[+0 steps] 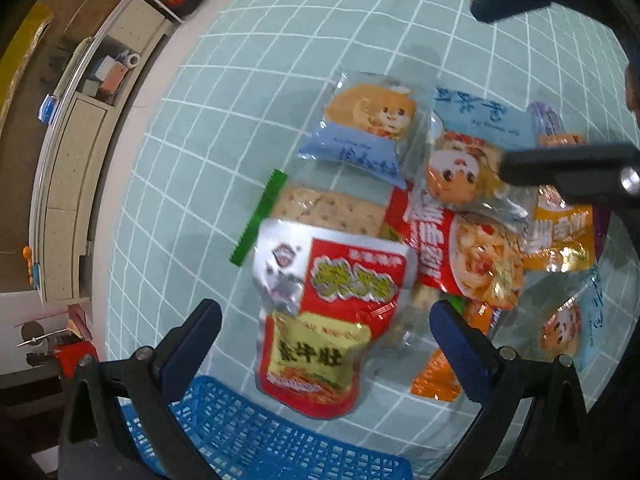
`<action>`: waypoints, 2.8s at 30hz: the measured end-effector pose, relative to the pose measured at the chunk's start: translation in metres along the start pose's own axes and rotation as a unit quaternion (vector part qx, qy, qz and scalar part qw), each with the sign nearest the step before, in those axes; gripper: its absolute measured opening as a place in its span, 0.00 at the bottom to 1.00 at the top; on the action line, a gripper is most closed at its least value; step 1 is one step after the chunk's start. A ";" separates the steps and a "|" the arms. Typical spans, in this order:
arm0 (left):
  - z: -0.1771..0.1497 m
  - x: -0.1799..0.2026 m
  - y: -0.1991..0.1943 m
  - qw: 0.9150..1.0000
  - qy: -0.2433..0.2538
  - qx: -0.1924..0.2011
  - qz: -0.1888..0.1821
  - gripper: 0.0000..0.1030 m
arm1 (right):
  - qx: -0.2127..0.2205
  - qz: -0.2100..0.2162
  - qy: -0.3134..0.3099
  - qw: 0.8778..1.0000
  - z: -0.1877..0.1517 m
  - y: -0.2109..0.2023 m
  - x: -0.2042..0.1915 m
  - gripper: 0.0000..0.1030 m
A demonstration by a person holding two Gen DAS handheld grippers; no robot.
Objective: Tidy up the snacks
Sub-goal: 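Reach the left gripper down to the red SU NIU DU pouch and close, then lift the red pouch with the left gripper off the snack pile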
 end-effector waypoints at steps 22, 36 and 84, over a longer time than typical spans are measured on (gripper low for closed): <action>0.028 -0.011 0.029 0.996 -0.040 -0.013 -0.082 0.34 | 0.023 0.021 0.045 0.998 0.002 0.000 0.033 1.00; 0.008 -0.033 0.028 0.993 -0.106 -0.043 -0.021 0.84 | 0.032 0.044 0.051 0.997 0.002 -0.007 0.033 1.00; -0.139 -0.036 0.080 0.966 -0.258 -0.006 0.016 0.40 | 0.018 0.057 0.082 0.995 -0.005 0.000 0.050 1.00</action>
Point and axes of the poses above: each gripper's, at about its wrist camera, not at the fingertips, and y roughly the way its jaws point, x to its right, z to its top, the point moved 4 cm from there along y, roughly the way its jaws point, and after that the axes turned 11 degrees about x, right-handed, at the moved point
